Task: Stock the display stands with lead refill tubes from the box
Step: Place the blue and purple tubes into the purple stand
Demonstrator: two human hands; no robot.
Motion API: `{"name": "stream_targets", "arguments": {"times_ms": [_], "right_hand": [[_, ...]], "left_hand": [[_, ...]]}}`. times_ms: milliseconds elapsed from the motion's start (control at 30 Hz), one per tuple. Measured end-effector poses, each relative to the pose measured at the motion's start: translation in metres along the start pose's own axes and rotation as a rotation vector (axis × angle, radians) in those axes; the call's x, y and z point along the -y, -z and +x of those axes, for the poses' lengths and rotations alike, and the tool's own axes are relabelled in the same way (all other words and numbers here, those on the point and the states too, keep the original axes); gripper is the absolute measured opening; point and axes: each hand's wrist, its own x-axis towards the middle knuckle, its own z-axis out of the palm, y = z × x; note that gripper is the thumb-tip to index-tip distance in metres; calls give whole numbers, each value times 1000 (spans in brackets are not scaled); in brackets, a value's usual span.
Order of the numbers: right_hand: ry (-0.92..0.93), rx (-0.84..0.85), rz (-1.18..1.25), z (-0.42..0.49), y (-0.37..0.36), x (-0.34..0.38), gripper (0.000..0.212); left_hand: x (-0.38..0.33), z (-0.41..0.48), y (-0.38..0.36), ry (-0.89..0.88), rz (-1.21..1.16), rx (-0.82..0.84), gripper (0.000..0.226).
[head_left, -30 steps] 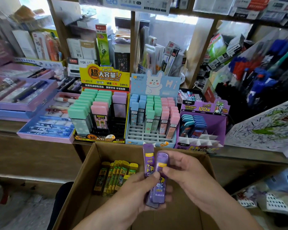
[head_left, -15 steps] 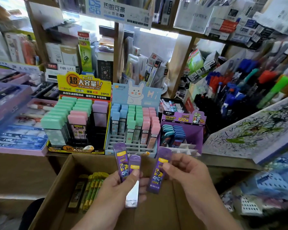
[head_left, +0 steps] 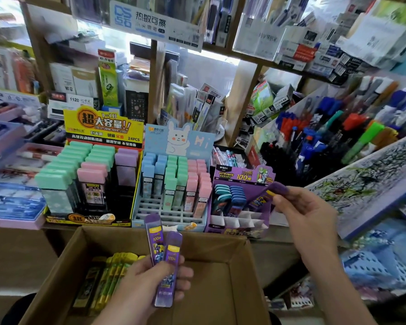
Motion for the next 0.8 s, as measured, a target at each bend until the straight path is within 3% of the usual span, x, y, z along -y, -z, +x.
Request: {"name": "stream_targets", "arguments": {"times_ms": [467, 633, 800], "right_hand": [[-53, 120, -482, 19, -36, -35, 7], [23, 145, -834, 22, -41, -41, 33], [-21, 140, -920, 23, -44, -43, 41]], "left_hand": [[1, 1, 3, 7, 14, 21, 15], [1, 1, 2, 9, 25, 28, 16], [3, 1, 3, 9, 29, 51, 16]]}}
